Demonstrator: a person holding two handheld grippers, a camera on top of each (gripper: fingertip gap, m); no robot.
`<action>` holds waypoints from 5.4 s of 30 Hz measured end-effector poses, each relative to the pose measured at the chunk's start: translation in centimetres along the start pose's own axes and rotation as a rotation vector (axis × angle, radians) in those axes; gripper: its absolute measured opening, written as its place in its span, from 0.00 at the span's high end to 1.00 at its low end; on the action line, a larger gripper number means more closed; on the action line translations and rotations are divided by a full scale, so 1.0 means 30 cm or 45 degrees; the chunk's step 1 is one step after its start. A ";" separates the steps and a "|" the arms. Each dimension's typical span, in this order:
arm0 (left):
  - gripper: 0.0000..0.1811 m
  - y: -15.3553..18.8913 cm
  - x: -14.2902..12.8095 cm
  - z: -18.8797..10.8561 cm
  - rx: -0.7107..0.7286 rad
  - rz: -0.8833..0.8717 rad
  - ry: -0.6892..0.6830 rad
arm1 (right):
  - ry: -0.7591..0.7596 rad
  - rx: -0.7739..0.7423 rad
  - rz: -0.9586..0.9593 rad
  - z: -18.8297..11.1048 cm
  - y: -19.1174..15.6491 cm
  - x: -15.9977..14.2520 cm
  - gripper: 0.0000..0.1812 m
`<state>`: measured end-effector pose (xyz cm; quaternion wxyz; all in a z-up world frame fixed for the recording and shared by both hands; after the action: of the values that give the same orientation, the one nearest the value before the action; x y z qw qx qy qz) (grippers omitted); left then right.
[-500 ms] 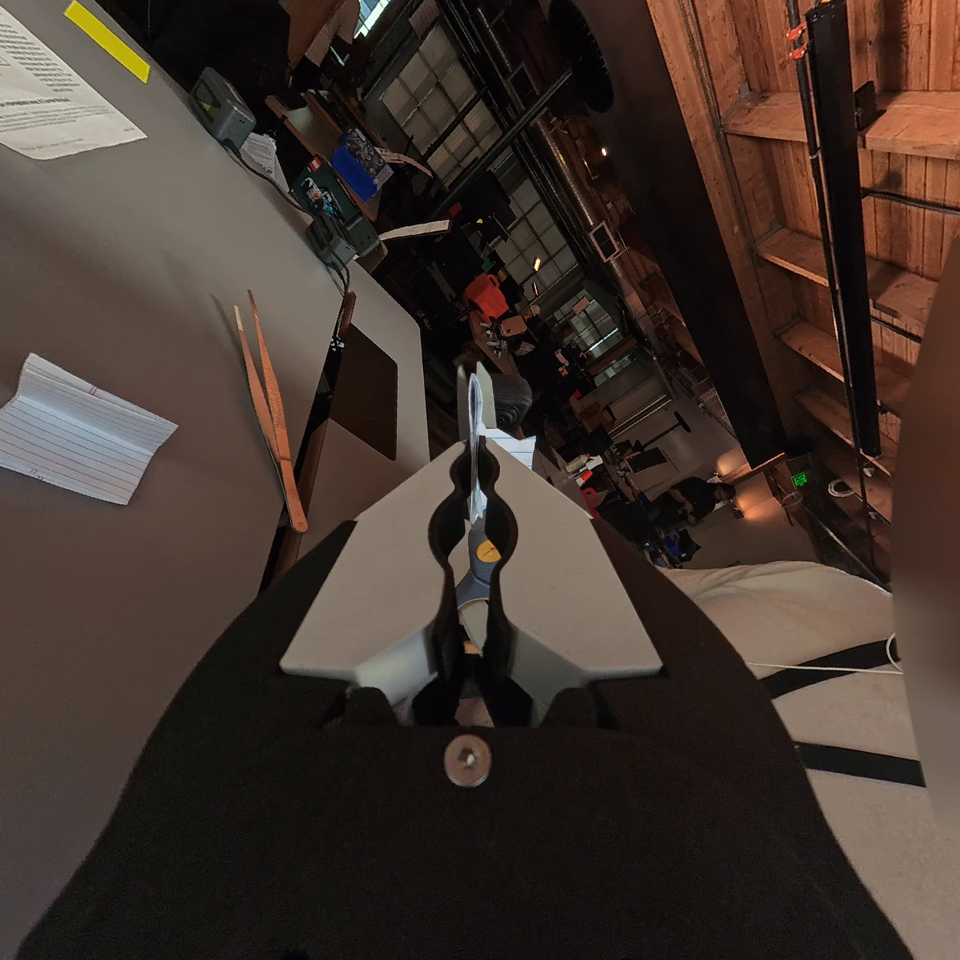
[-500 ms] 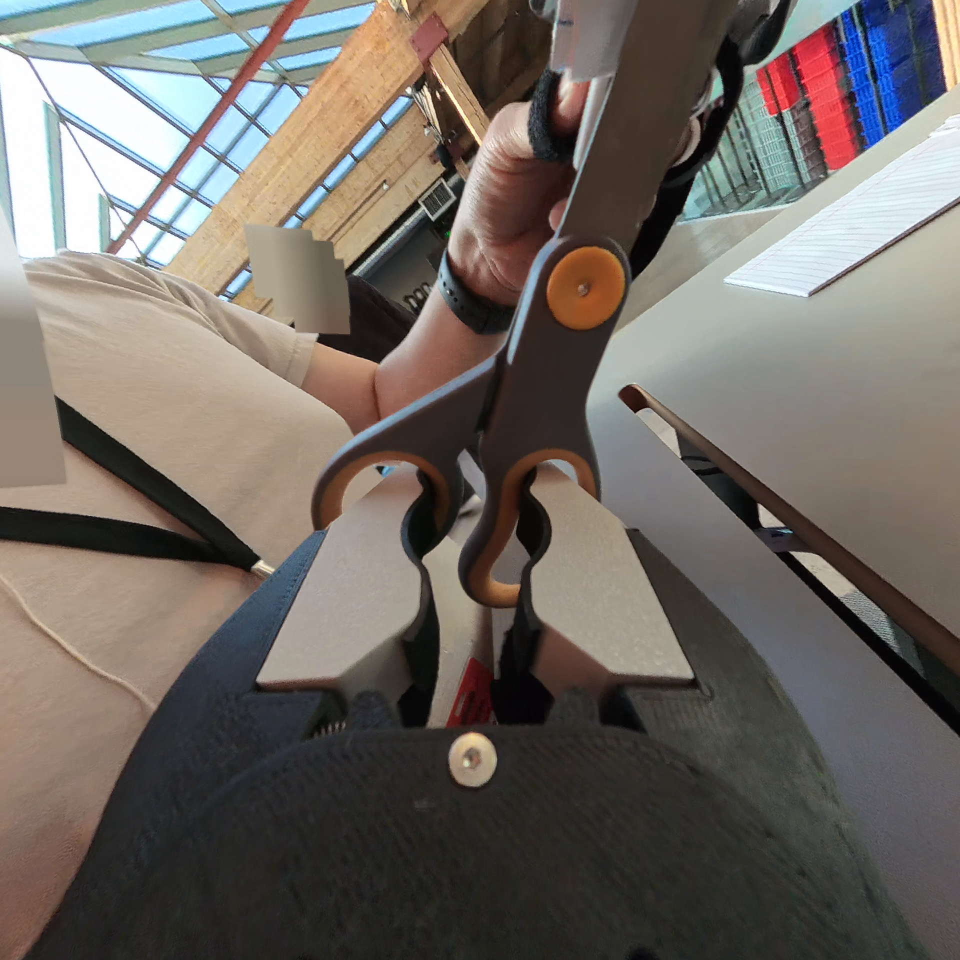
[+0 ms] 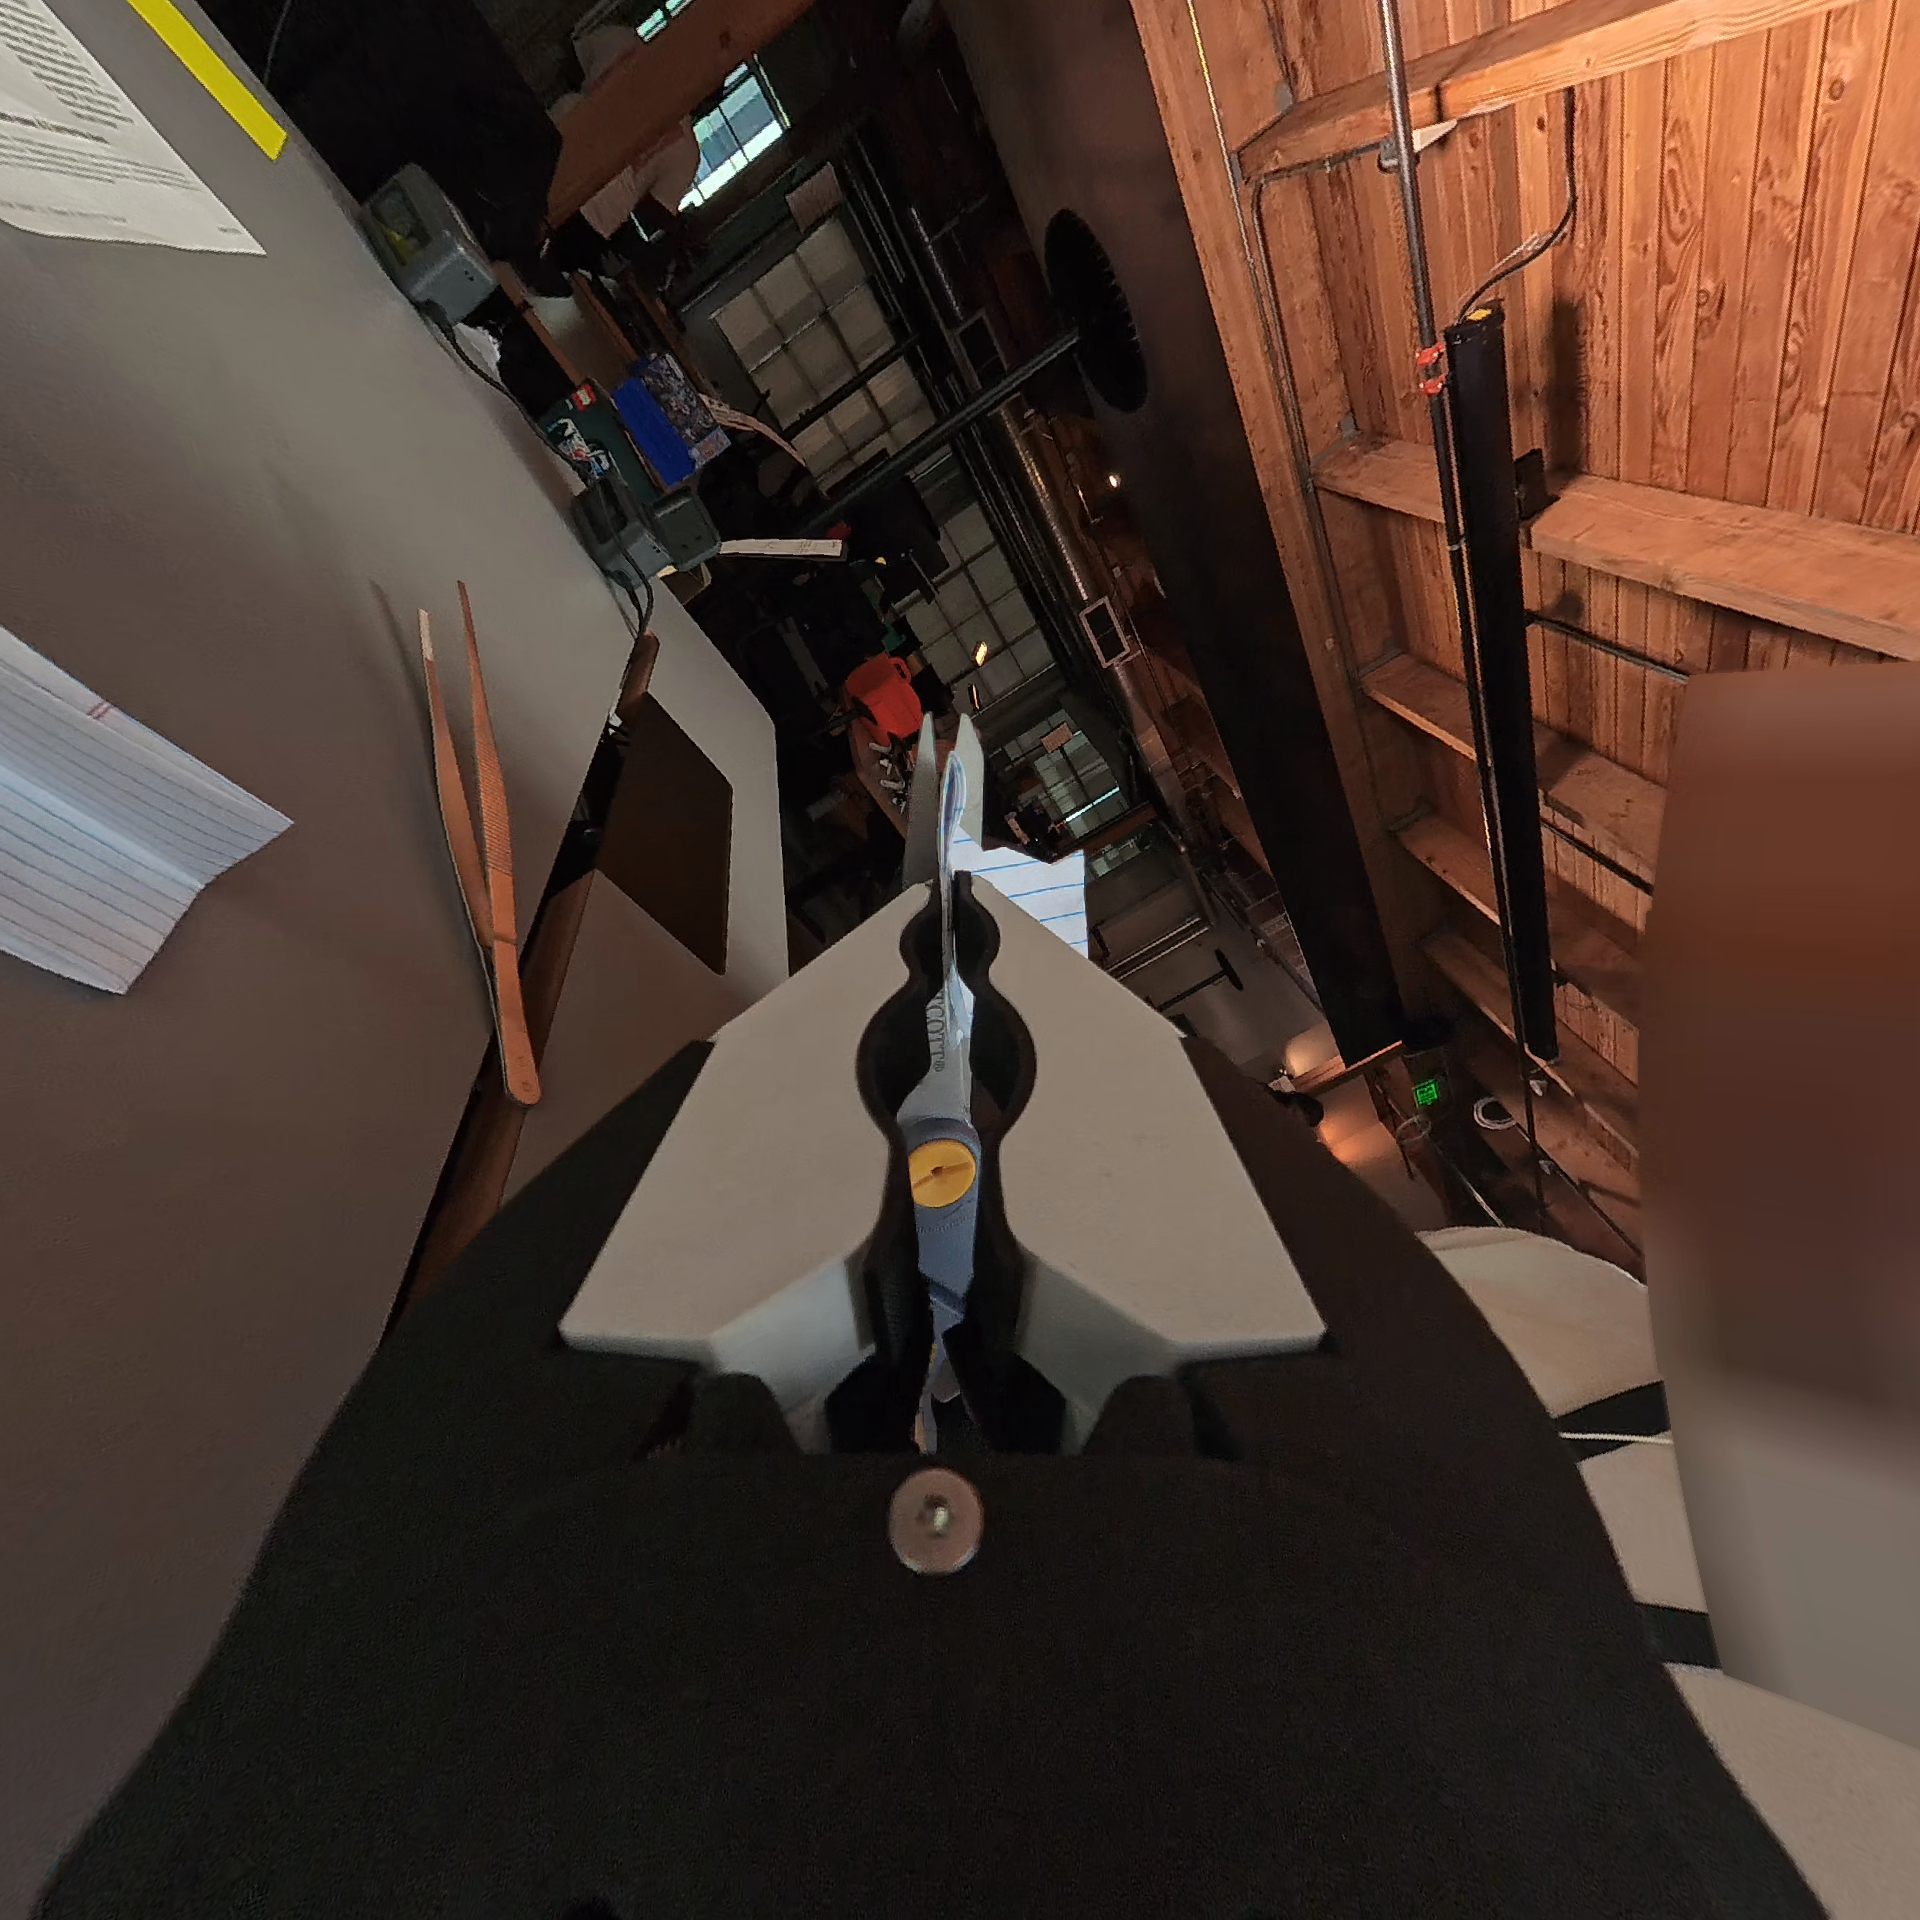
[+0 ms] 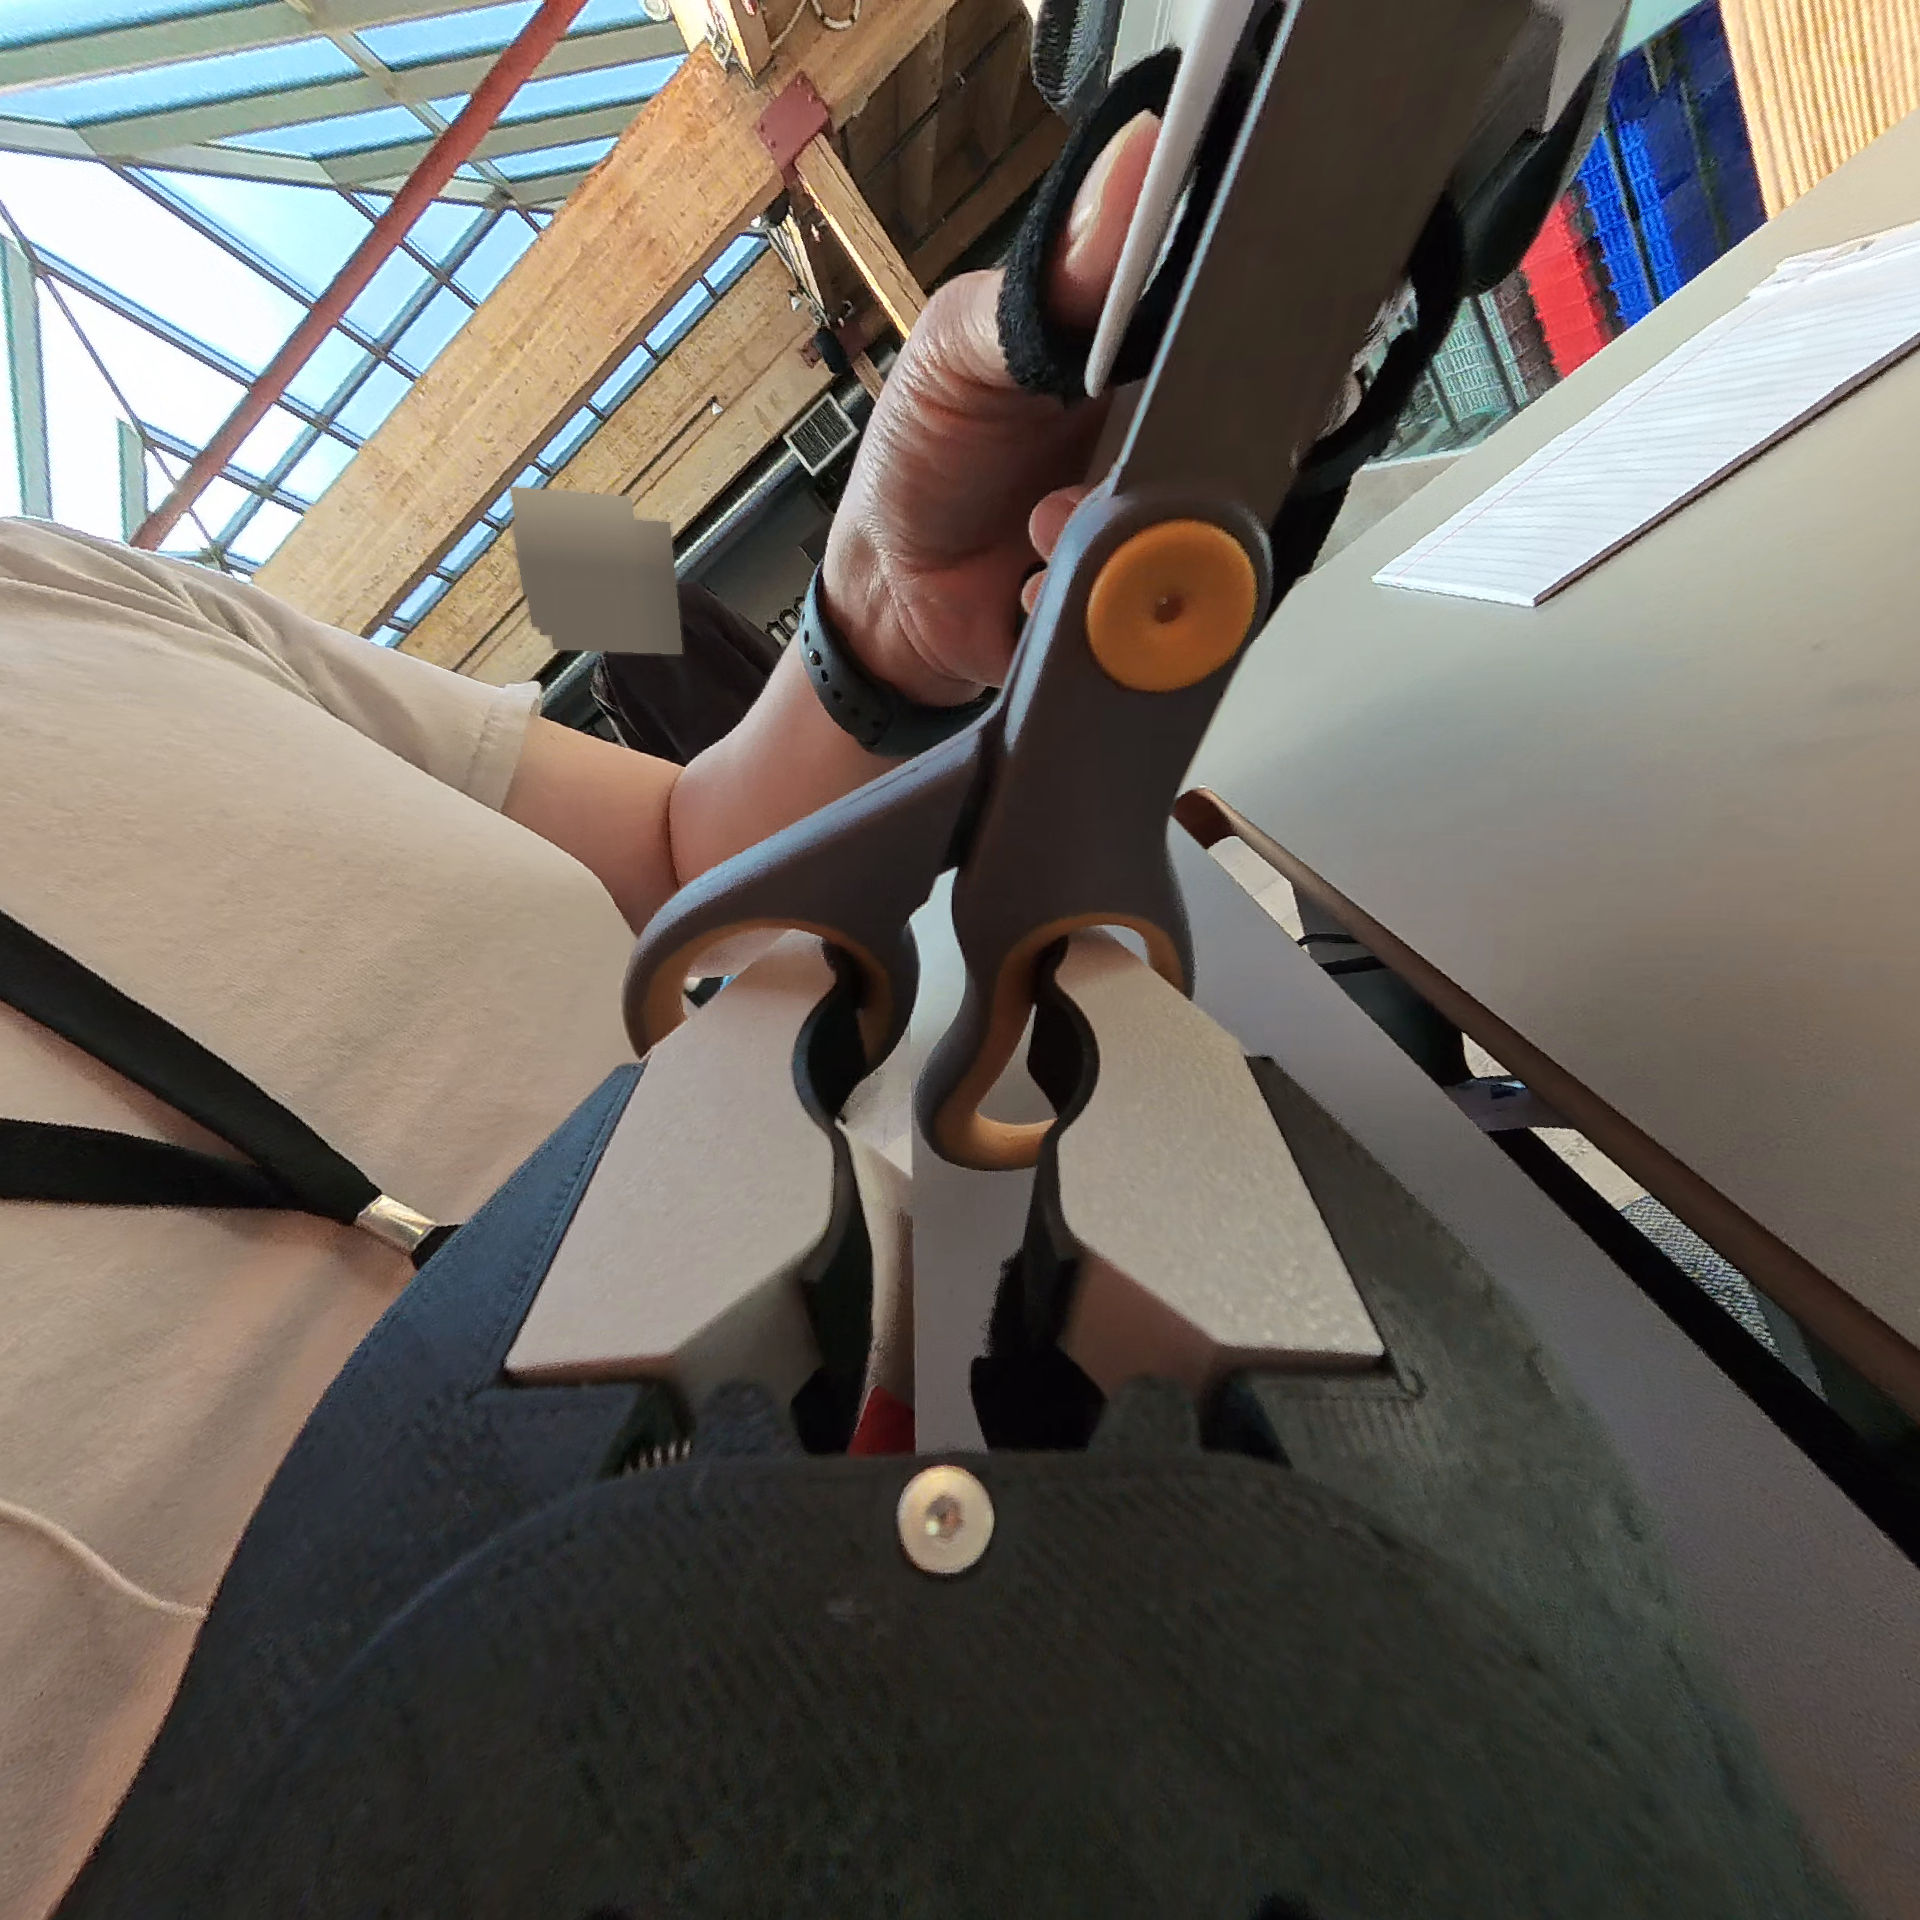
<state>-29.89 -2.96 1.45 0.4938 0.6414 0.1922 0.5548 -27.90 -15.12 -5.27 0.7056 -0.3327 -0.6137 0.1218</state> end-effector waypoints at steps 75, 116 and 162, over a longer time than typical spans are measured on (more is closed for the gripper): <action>1.00 -0.241 -0.050 -0.458 0.786 0.228 -1.087 | -0.447 -0.530 0.081 -0.125 0.137 -0.021 0.88; 0.94 -0.063 -0.195 -0.172 0.095 -0.370 -0.988 | 0.217 0.217 0.547 0.052 0.135 0.043 0.90; 0.93 -0.307 -0.020 -0.283 -0.015 -0.316 -0.358 | 0.264 -0.047 0.795 0.087 0.385 0.207 0.90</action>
<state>-34.96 4.17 -7.54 0.5842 0.6811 0.1956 0.3956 -26.29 -2.02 -7.48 0.6867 -0.5281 -0.4092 0.2866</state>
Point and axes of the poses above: each gripper's, where its closed fingertips meet, z out along the fingers, x out of its top, y = z × x across the jaws, the point moved 6 cm from there along -z, back along the fingers, and after that the axes turned 2 degrees about -y, right-handed, at the moved point
